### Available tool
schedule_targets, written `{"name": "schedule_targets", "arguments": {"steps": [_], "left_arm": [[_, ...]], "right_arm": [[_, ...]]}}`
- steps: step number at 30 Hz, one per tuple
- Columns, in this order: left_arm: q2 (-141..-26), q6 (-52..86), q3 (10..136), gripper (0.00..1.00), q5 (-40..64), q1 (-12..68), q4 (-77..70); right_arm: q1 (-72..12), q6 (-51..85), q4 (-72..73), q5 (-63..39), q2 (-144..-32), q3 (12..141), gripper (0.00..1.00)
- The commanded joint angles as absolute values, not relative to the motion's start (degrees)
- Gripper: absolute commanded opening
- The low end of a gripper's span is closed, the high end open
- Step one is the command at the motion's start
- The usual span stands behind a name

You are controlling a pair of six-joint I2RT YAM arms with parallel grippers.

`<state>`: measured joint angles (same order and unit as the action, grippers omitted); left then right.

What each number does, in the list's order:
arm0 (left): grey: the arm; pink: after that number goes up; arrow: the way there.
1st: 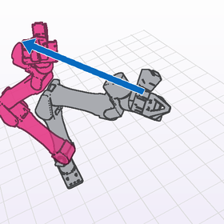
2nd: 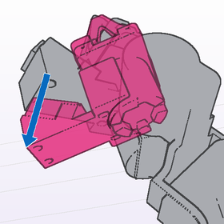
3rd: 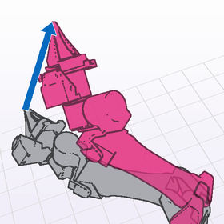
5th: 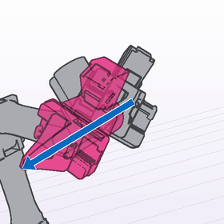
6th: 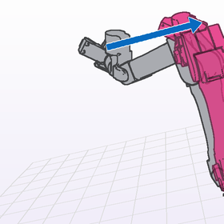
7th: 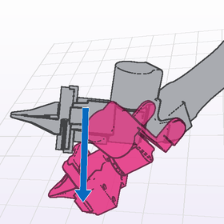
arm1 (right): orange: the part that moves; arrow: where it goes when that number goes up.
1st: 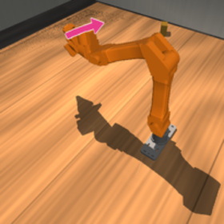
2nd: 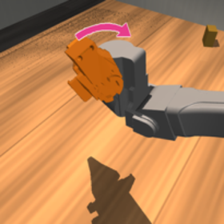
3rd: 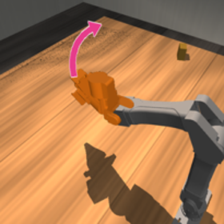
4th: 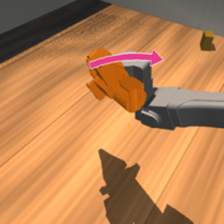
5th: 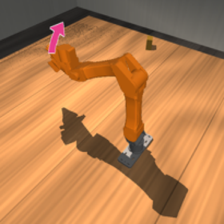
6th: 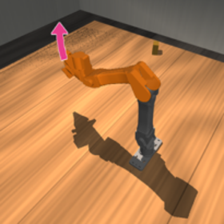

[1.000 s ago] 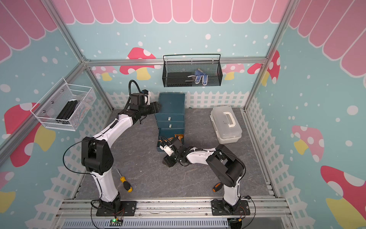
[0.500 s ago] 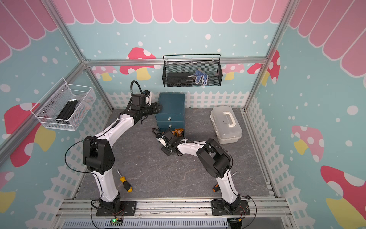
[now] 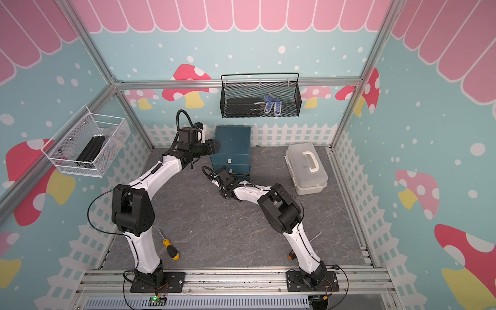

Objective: Place the cookies into the drawer by color
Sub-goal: Close the drawer in the storage box.

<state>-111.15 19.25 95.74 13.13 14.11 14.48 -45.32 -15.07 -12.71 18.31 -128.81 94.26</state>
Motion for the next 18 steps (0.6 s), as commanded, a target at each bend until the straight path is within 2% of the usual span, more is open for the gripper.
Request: {"name": "schedule_targets", "arguments": {"steps": [1, 15, 16, 18], "left_arm": [[-112.9, 17.0, 93.5, 0.51, 13.0, 13.9, 19.9], [-110.1, 16.5, 92.1, 0.52, 12.5, 14.3, 19.2], [-109.7, 16.5, 91.8, 0.53, 12.1, 14.4, 19.2], [-108.6, 16.4, 91.5, 0.62, 11.1, 14.5, 19.2]], "right_arm": [[-44.9, -19.1, -10.2, 22.3, -129.7, 95.7, 0.54], [-45.1, -24.9, -6.0, 26.4, -131.3, 97.6, 0.54], [-45.2, -25.0, -6.0, 26.4, -131.1, 97.7, 0.54], [-46.0, -25.0, -6.6, 25.3, -129.3, 97.0, 0.57]]}}
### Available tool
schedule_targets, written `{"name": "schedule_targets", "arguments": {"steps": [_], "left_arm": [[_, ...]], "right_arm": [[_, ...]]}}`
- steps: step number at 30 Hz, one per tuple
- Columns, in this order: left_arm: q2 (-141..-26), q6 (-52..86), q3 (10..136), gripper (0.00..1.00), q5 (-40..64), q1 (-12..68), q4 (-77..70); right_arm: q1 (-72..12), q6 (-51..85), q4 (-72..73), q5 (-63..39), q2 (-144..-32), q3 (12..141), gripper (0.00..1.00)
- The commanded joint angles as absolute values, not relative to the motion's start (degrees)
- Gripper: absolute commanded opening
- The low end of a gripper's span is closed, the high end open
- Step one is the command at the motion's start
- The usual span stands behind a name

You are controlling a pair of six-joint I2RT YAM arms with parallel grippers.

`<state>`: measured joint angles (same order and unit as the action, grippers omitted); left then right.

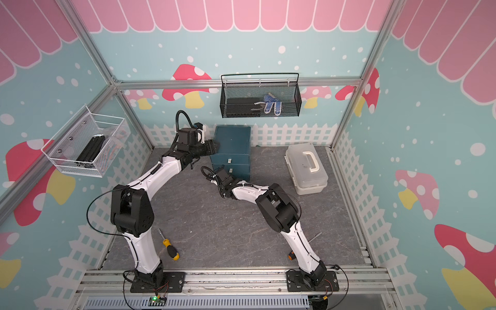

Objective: Place the cookies into the drawer by color
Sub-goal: Close the drawer in the storage box, then reset both arms

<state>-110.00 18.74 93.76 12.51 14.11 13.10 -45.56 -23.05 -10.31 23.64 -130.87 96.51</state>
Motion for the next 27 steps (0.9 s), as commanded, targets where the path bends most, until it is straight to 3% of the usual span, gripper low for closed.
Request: {"name": "schedule_targets", "arguments": {"steps": [1, 9, 10, 13, 16, 18, 20, 27], "left_arm": [[-107.4, 16.2, 91.2, 0.67, 9.8, 14.6, 19.3], [-88.4, 13.5, 78.3, 0.94, -3.1, 19.4, 14.5], [-85.2, 13.1, 74.1, 0.95, -4.2, 20.0, 11.1], [-74.7, 8.7, 59.6, 0.95, -8.5, 20.8, -0.2], [-64.3, 5.8, 42.3, 0.95, -17.0, 20.8, -14.2], [-59.4, 4.3, 30.1, 0.99, -22.3, 20.1, -27.1], [-57.9, 4.2, 21.1, 0.99, -25.1, 18.0, -37.4], [-68.5, 3.0, 17.0, 0.99, -24.2, 11.1, -40.7]], "right_arm": [[-46.5, -24.4, -6.2, 24.9, -127.4, 95.8, 0.61], [-51.6, -20.7, 16.6, 26.5, -102.9, 69.9, 0.80], [-51.5, -19.4, 19.1, 27.0, -100.1, 66.3, 0.79], [-51.2, -16.8, 22.7, 31.3, -92.1, 57.4, 0.96], [-48.9, -16.7, 27.6, 34.7, -84.2, 47.8, 0.99], [-46.0, -19.7, 29.5, 30.8, -78.9, 40.1, 0.99], [-42.7, -19.7, 32.3, 30.7, -74.2, 33.2, 0.99], [-28.7, -14.3, 40.1, 30.3, -65.8, 17.4, 0.99]]}}
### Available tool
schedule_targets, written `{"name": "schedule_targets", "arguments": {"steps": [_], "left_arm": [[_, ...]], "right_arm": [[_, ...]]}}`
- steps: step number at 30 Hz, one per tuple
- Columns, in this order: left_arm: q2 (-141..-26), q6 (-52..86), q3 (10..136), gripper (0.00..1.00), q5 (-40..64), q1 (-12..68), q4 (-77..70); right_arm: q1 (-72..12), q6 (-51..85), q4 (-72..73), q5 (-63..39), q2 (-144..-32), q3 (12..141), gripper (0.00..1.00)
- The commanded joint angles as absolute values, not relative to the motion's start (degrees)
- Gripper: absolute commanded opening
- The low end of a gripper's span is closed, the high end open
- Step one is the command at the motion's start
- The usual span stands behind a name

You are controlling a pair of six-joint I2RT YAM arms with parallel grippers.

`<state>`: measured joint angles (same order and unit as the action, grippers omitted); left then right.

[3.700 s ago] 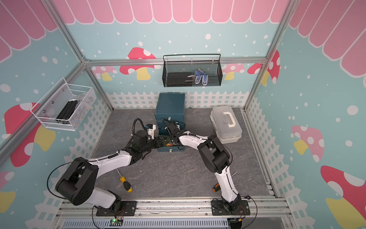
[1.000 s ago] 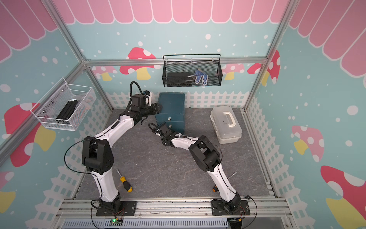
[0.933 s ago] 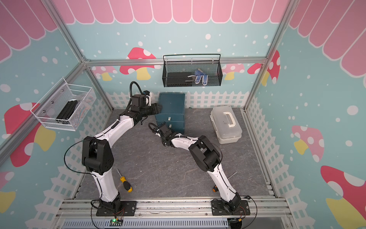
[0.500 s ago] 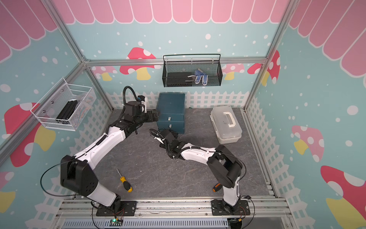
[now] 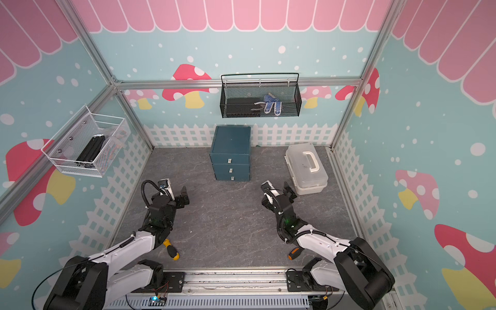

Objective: Place the cookies into the drawer by color
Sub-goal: Reset both arms

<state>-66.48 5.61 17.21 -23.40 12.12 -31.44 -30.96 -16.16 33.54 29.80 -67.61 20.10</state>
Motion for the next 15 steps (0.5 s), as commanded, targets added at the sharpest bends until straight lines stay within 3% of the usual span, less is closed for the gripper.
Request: {"name": "schedule_targets", "arguments": {"steps": [1, 6, 12, 15], "left_arm": [[-70.3, 3.9, 16.0, 0.99, -23.4, 10.0, -44.0], [-72.7, 1.5, 12.1, 0.99, -20.2, 6.6, -54.7], [-90.2, 1.3, 13.2, 0.99, -15.0, 4.1, -72.7], [-86.5, 2.2, 17.7, 0.99, -15.8, 4.5, -57.3]], "right_arm": [[-26.7, -14.6, 41.3, 29.3, -65.6, 15.7, 0.99], [-14.1, -6.7, 58.9, 21.5, -72.3, 8.8, 0.99], [-8.2, -4.3, 62.4, 15.4, -80.0, 11.3, 0.99], [-6.8, -2.4, 59.3, 16.4, -82.9, 15.1, 0.99]]}}
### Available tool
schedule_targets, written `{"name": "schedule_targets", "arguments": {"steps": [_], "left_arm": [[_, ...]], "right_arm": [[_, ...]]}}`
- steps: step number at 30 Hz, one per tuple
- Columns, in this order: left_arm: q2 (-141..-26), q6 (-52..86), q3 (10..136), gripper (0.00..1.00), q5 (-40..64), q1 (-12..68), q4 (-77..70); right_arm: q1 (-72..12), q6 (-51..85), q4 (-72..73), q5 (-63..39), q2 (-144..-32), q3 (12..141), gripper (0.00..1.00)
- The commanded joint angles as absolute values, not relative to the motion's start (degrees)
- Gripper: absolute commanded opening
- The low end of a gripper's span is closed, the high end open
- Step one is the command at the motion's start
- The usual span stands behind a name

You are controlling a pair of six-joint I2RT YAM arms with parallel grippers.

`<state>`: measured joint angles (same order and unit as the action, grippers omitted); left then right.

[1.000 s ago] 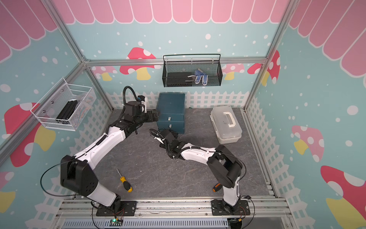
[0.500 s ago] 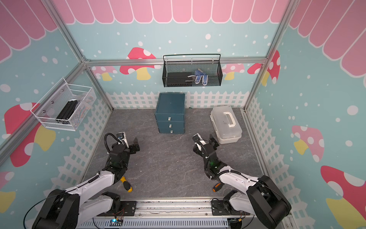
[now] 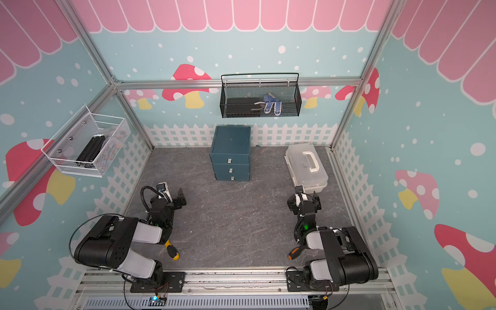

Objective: Place the cookies into the drawer by color
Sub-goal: Reset both arms

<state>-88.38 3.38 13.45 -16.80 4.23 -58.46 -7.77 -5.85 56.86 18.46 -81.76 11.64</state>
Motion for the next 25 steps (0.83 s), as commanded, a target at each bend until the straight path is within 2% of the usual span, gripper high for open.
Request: {"name": "schedule_targets", "arguments": {"steps": [1, 3, 5, 7, 11, 25], "left_arm": [[-88.7, 1.7, 18.5, 0.99, -16.6, 4.4, -59.8], [-86.9, 3.9, 21.0, 0.99, -17.9, 3.9, -50.9], [-88.7, 3.6, 22.2, 0.99, -19.4, 3.5, -52.3], [-87.5, 4.4, 22.8, 0.99, -19.0, 3.4, -49.1], [-87.6, 4.3, 22.5, 0.99, -18.9, 3.3, -50.0], [-87.9, 4.1, 22.1, 0.99, -19.1, 3.4, -51.0]], "right_arm": [[-5.2, -1.0, 57.0, 15.0, -84.1, 16.7, 0.99], [-4.2, -0.1, 61.3, 15.7, -88.4, 17.3, 0.99], [-3.8, 0.9, 54.0, 14.6, -86.3, 19.0, 0.99], [-3.2, 1.4, 56.4, 15.4, -87.4, 18.9, 0.99], [-2.6, 3.5, 55.5, 18.2, -86.9, 18.8, 0.99], [-2.3, 3.6, 54.9, 17.5, -86.7, 19.0, 0.99]]}}
